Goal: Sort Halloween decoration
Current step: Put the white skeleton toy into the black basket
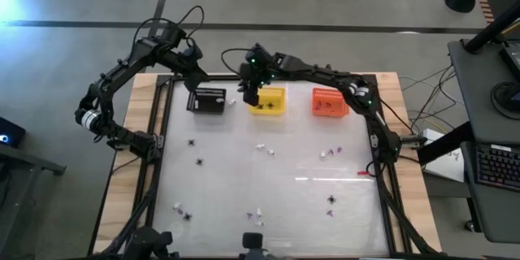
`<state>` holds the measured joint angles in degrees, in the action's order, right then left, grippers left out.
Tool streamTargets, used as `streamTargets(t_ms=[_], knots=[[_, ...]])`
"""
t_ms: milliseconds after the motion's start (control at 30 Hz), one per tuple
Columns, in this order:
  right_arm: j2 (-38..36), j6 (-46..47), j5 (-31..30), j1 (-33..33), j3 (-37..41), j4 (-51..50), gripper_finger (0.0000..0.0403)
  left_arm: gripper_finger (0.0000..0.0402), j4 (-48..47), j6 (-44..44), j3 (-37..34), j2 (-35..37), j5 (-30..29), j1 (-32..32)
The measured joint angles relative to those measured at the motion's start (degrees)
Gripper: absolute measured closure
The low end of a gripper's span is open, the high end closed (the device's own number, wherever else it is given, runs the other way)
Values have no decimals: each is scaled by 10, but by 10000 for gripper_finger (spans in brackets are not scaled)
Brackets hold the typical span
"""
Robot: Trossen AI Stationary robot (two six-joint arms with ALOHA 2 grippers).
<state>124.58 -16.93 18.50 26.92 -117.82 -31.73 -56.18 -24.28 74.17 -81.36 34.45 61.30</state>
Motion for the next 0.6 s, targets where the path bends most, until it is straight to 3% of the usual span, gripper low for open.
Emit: streamTargets(t_ms=[600], knots=[[72,-12,11,-2,-4,73,303,320,4,44,0,1,0,0]])
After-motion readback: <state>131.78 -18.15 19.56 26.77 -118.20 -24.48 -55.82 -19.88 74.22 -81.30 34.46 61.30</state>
